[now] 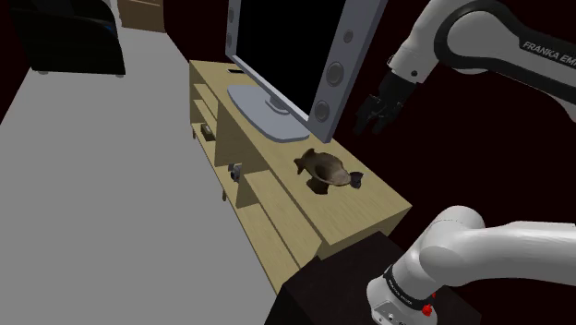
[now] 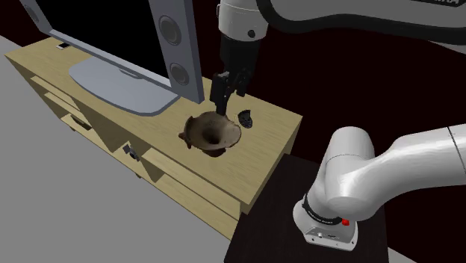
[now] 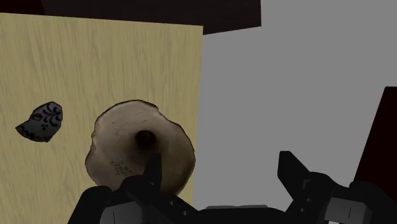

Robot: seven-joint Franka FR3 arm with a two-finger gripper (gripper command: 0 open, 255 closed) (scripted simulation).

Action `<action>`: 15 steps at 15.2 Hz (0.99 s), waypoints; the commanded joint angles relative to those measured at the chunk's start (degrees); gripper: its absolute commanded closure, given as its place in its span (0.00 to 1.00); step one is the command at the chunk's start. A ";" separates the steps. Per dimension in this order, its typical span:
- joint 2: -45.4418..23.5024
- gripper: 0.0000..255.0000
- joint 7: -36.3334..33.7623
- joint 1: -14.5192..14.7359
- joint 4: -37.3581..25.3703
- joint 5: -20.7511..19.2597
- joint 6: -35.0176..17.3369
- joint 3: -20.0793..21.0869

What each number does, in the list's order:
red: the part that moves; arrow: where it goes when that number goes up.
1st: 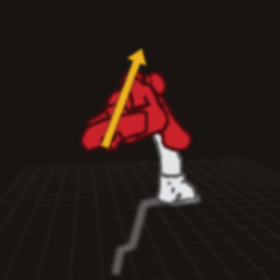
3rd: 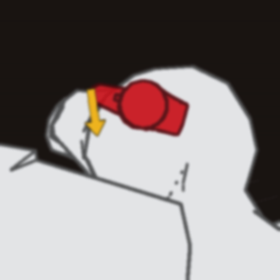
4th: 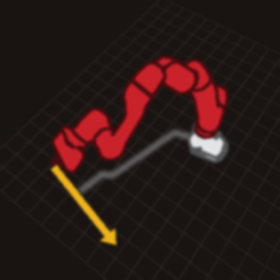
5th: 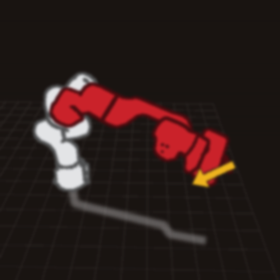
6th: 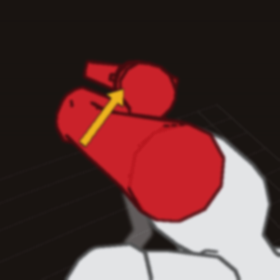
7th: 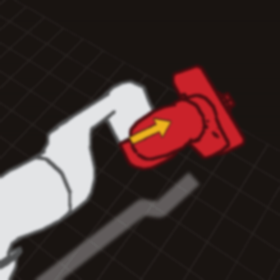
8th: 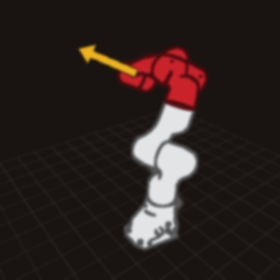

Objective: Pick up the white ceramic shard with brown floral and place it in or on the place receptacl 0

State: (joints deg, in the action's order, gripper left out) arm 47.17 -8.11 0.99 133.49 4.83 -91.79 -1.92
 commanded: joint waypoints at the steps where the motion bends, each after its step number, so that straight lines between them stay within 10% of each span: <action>1: 0.00 0.00 0.00 0.00 0.00 0.00 0.00 0.00; 15: -9.41 0.00 8.14 -6.31 12.77 -9.09 -18.31 -9.18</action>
State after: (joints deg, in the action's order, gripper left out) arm 38.44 -0.47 -4.80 145.40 -3.59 -108.71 -10.45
